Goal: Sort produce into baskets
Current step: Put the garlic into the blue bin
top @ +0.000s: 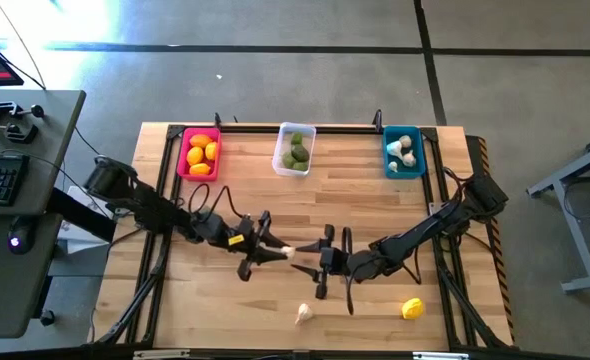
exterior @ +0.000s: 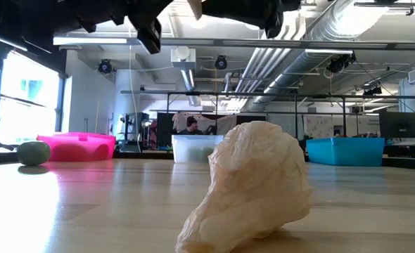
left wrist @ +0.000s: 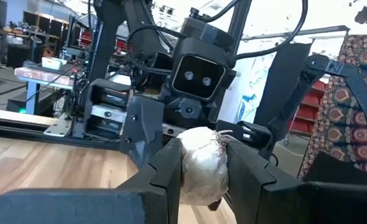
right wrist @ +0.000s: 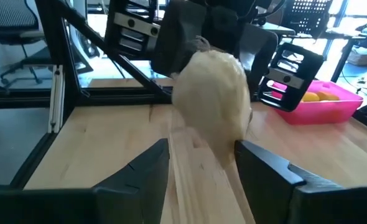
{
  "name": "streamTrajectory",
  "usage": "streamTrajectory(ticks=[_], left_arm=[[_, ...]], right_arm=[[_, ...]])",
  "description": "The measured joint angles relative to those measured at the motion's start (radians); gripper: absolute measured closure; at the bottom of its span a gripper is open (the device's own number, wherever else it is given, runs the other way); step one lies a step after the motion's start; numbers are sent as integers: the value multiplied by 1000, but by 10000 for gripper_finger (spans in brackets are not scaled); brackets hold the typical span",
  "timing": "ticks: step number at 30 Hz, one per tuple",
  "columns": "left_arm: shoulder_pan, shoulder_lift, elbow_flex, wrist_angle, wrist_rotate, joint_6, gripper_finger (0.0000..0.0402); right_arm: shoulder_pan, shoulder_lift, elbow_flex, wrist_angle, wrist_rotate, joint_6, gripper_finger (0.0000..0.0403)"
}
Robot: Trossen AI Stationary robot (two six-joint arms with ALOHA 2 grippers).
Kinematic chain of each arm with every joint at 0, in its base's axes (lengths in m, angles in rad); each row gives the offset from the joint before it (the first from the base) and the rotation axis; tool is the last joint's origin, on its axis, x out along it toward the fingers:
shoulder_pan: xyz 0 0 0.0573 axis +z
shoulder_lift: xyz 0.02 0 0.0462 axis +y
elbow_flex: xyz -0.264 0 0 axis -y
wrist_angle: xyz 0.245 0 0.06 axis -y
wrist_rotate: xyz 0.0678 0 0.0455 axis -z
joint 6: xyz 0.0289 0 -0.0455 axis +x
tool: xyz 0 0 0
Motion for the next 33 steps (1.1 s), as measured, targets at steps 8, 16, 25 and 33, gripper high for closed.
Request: streamTrajectory(ticks=[8,16,25,33], left_arm=[[1,25,25,-2,43,4,321],[1,25,25,-4,42,3,321],[1,25,27,2,41,3,321],[1,25,27,23,40,3,321]], right_arm=[[18,0,1,-19,66,6,324],[43,0,2,-42,119,-25,395],[117,0,3,-41,285,-28,282],[47,0,3,-11,109,62,197]])
